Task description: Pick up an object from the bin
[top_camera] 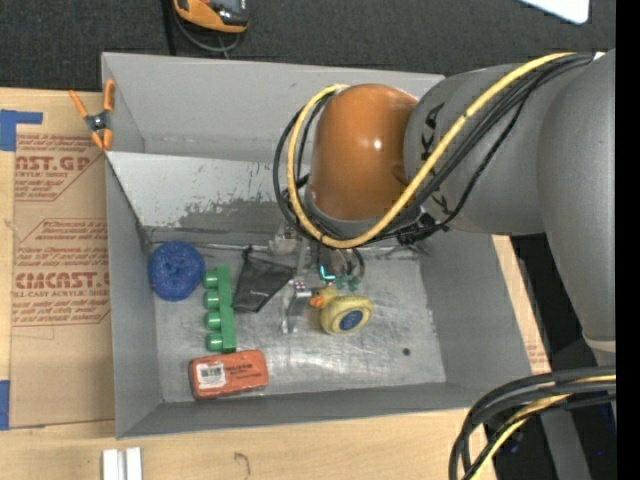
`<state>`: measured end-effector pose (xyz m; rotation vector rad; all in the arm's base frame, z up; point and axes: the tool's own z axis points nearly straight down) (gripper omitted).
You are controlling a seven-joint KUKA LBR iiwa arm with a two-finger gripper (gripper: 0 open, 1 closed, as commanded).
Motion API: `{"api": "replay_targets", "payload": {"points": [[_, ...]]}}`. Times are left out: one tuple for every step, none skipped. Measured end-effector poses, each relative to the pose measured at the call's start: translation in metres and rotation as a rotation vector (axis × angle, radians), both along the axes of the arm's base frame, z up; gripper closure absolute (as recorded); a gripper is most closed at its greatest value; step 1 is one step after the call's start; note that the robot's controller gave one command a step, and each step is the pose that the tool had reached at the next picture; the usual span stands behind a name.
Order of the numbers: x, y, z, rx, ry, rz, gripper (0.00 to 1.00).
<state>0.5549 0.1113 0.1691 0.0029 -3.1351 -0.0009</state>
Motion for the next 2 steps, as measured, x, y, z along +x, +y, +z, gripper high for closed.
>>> {"api": "replay_targets", "payload": {"points": [[0.002, -0.001, 0.005, 0.001, -0.008, -0.001, 0.00], [0.022, 0.005, -0.065, 0.001, -0.014, 0.051, 0.00]]}}
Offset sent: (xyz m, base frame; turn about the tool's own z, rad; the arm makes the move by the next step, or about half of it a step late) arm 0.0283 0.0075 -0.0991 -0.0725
